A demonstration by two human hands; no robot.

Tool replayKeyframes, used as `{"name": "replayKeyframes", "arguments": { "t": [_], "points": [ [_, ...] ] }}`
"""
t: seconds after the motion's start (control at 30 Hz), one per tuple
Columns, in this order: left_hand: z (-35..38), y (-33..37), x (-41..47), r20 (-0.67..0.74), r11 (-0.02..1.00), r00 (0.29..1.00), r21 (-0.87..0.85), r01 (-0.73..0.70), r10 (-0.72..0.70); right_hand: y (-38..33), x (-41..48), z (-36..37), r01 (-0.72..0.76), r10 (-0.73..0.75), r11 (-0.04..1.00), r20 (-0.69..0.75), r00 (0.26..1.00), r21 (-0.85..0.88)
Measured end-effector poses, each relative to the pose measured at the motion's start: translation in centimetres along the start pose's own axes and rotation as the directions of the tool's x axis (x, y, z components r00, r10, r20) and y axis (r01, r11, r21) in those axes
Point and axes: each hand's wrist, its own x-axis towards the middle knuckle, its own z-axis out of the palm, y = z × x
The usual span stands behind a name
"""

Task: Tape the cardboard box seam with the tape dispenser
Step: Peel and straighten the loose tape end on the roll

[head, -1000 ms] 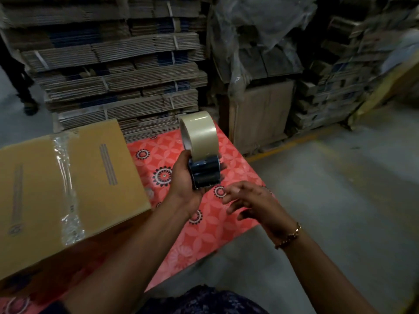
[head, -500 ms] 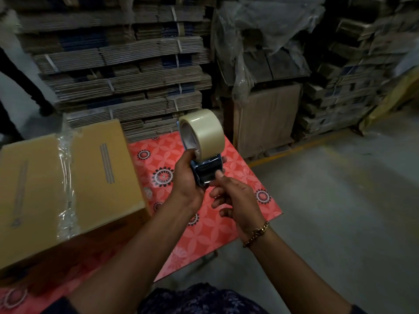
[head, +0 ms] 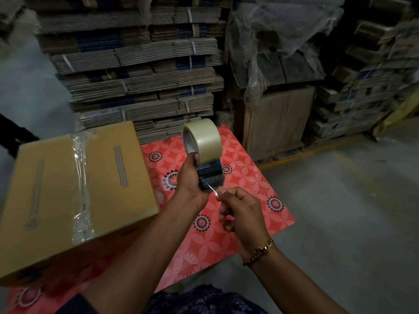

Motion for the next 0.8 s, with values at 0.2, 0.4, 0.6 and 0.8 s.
{"name": "replayKeyframes", "arguments": {
  "t": [0.2,0.4,0.6,0.8],
  "points": [
    [-2.8,2.0,0.6,-0.008,1.000,1.000,-0.016,0.020,-0.020,2.0,-0.8,1.0,-0.041,0.043,0.998,0.063,0.997,-0.048],
    [-8.4,4.7,0.5,-0.118,0.980,0.993,0.196,0.030,-0.006,4.7,0.1,3.4,-0.147,0.172,0.977,0.162,0.972,-0.156],
    [-16.2,6.9,1.5,-0.291,0.911,0.946,0.412,-0.010,0.142,7.0,1.7,7.3,-0.316,0.361,0.924,0.214,0.908,-0.218],
    [-20.4,8.1,3.2,-0.361,0.795,0.882,0.606,-0.023,0.301,8.9,2.3,11.2,-0.406,0.457,0.882,0.224,0.861,-0.239]
  ]
}}
